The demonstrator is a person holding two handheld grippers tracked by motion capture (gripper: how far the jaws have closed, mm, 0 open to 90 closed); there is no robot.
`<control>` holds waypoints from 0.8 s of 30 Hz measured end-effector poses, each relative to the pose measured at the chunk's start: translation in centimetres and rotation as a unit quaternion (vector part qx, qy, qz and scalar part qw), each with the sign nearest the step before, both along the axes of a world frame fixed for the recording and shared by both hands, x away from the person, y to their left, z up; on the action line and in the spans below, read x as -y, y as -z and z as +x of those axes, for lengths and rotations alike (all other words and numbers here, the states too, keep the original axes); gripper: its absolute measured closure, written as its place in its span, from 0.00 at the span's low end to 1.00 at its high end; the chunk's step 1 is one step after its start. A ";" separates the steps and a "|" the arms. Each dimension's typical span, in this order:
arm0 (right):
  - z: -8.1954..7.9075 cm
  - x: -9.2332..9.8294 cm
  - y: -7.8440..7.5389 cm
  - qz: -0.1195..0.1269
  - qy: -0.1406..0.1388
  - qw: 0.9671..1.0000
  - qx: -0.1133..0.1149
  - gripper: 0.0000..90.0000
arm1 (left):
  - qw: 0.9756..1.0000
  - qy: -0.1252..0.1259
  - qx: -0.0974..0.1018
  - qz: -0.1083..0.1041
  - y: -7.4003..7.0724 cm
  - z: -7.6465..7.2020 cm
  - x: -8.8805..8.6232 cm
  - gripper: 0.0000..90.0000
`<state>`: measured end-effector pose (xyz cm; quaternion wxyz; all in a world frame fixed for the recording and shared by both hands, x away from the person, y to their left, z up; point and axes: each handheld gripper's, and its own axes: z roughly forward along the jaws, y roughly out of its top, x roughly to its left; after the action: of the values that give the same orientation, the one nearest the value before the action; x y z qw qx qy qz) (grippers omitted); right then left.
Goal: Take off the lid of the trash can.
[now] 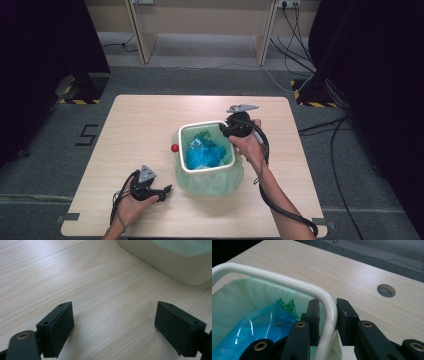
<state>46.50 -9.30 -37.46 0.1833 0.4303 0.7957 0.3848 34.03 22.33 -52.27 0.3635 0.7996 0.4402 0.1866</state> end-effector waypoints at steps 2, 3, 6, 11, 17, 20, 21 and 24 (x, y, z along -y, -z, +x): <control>-0.1 0.1 -0.3 0.008 -0.003 1.000 0.001 0.82 | 1.000 0.000 0.000 0.000 0.0 0.0 0.0 0.16; -0.2 0.1 -0.6 0.011 -0.003 1.000 0.002 0.83 | 1.000 0.000 0.000 0.000 0.0 0.0 0.0 0.16; -0.3 0.2 -1.2 0.014 -0.004 1.000 0.004 0.83 | 1.000 0.000 0.000 0.000 0.0 0.0 0.0 0.16; -0.5 0.6 -2.2 0.034 -0.012 0.999 0.006 0.83 | 1.000 0.000 0.000 0.000 0.0 0.0 0.0 0.16; -0.9 0.7 -2.7 0.054 -0.022 0.998 0.004 0.83 | 1.000 0.000 0.000 0.000 0.0 0.0 0.0 0.16; -0.8 0.4 -2.7 0.050 -0.027 0.998 0.004 0.83 | 1.000 0.000 0.000 0.000 0.0 0.0 0.0 0.16; -0.8 0.3 -2.7 0.052 -0.029 0.998 0.002 0.83 | 1.000 0.000 0.000 0.000 0.0 0.0 0.0 0.16; -0.9 0.2 -2.7 0.052 -0.036 0.998 -0.002 0.83 | 1.000 0.000 0.000 0.000 0.0 0.0 0.0 0.16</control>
<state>45.58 -9.53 -34.80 0.1447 0.4109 0.7903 0.4308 34.02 22.32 -52.26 0.3631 0.7997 0.4403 0.1864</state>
